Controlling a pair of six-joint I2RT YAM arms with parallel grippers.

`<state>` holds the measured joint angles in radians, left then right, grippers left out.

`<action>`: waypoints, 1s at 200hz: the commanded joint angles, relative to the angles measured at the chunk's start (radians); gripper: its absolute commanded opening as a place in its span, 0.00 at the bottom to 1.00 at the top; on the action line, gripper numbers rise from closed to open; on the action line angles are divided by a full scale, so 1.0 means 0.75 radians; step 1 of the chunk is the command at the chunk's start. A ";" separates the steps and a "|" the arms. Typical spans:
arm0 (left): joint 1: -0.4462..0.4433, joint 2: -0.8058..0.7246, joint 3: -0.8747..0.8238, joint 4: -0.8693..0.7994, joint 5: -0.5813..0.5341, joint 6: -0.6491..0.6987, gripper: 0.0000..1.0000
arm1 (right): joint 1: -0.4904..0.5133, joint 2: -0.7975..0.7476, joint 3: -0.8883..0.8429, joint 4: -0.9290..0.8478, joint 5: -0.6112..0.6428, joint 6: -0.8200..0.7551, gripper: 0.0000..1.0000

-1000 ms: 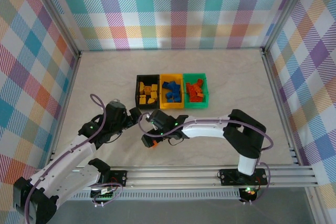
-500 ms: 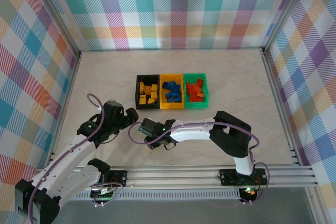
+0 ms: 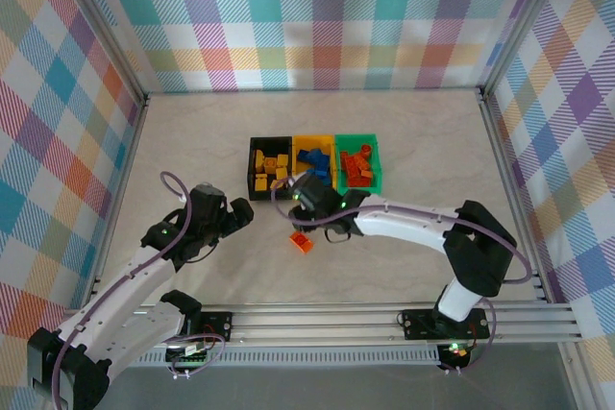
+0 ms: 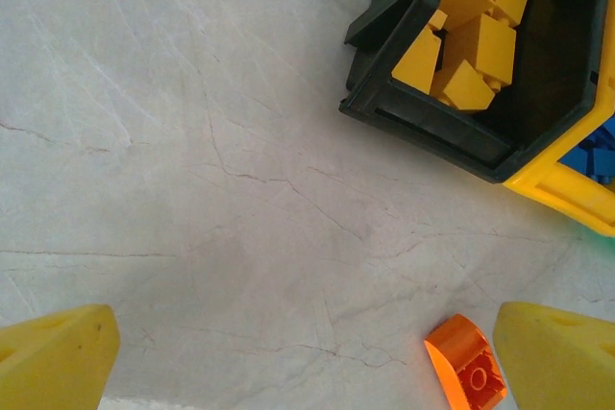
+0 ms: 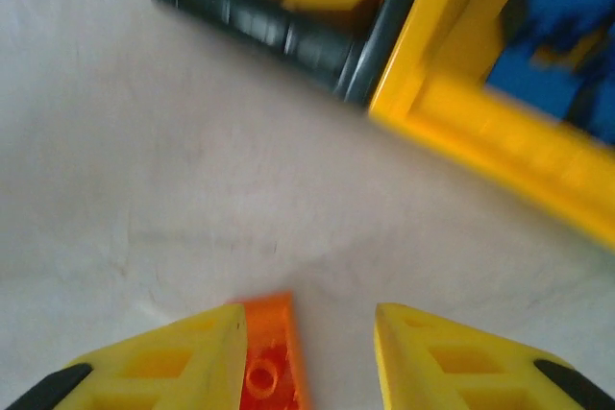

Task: Sort the legos into containers by color

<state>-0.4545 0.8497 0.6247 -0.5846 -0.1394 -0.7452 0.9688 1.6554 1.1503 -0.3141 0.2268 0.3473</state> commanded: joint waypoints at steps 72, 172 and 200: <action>0.024 -0.085 -0.037 -0.057 -0.024 0.013 1.00 | -0.100 0.116 0.195 -0.093 -0.280 -0.038 0.84; 0.044 -0.047 -0.073 0.008 0.002 0.007 1.00 | 0.104 0.274 0.049 -0.217 -0.105 -0.043 0.82; 0.048 -0.060 -0.086 0.010 -0.002 0.004 1.00 | 0.108 0.323 0.065 -0.226 -0.060 -0.065 0.67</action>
<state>-0.4366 0.8207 0.5762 -0.5922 -0.1402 -0.7498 1.0504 1.8702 1.1652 -0.4530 0.1345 0.3149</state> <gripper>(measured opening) 0.998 0.727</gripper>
